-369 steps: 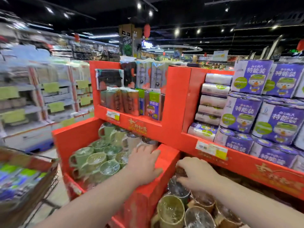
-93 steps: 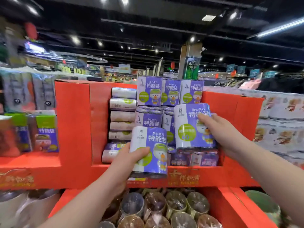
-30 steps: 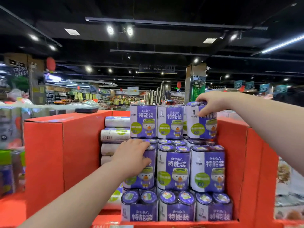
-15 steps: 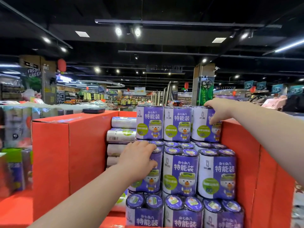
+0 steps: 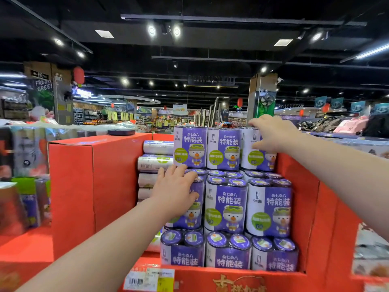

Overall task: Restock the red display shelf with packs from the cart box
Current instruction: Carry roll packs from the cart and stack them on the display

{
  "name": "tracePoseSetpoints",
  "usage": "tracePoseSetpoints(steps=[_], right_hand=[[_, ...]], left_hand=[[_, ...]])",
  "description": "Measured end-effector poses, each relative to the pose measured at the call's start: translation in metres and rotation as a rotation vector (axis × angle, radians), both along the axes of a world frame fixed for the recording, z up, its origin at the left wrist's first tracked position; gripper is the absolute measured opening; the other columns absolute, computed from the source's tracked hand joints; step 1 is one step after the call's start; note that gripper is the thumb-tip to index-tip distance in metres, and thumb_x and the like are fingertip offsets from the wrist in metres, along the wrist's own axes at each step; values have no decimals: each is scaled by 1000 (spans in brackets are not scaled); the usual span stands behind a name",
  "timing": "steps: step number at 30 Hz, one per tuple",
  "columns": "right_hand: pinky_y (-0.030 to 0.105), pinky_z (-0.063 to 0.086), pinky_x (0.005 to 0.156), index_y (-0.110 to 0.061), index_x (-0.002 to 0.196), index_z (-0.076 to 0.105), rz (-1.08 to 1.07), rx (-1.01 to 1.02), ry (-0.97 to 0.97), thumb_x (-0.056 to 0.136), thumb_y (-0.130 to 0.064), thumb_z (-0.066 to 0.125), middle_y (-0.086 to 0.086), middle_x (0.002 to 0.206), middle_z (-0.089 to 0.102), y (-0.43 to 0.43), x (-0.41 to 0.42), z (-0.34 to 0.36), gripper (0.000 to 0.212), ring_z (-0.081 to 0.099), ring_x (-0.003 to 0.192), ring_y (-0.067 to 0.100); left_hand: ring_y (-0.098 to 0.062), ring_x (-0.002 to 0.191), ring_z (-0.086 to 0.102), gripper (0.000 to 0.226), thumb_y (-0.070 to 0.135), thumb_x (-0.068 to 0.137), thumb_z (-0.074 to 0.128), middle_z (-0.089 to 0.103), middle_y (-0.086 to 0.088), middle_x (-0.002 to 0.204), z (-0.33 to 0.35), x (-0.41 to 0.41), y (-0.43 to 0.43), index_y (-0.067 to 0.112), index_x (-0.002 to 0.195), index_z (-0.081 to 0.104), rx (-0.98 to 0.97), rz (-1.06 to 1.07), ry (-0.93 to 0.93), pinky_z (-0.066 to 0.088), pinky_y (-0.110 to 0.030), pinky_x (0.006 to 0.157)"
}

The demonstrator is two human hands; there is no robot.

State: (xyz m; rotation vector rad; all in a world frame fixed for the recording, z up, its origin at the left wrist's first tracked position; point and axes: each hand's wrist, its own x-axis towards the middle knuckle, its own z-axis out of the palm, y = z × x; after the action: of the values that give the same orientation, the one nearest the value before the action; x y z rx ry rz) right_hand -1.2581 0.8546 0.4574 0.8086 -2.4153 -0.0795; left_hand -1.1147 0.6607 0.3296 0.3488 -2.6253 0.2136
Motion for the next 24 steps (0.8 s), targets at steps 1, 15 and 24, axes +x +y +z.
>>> tracePoseSetpoints(steps=[1, 15, 24], right_hand=[[44, 40, 101, -25, 141, 38, 47, -5, 3, 85, -38, 63, 4, 142, 41, 0, 11, -3, 63, 42, 130, 28], [37, 41, 99, -25, 126, 53, 644, 298, -281, 87, -45, 55, 2, 126, 55, -21, 140, -170, 44, 49, 121, 24], [33, 40, 99, -26, 130, 50, 697, 403, -515, 86, -46, 55, -1, 130, 52, -58, 228, -248, 49, 47, 124, 23]], left_hand=[[-24, 140, 23, 57, 49, 91, 48, 28, 0, 151, -2, 2, 2, 28, 142, 33, 9, 6, 37, 20, -46, 114], [-27, 122, 48, 83, 63, 70, 22, 49, -1, 134, -61, 116, 22, 20, 138, 43, 147, 126, -11, 43, -39, 96], [-27, 126, 45, 66, 57, 85, 53, 47, -2, 132, -113, 241, 1, 21, 138, 38, 188, 404, -224, 40, -42, 103]])
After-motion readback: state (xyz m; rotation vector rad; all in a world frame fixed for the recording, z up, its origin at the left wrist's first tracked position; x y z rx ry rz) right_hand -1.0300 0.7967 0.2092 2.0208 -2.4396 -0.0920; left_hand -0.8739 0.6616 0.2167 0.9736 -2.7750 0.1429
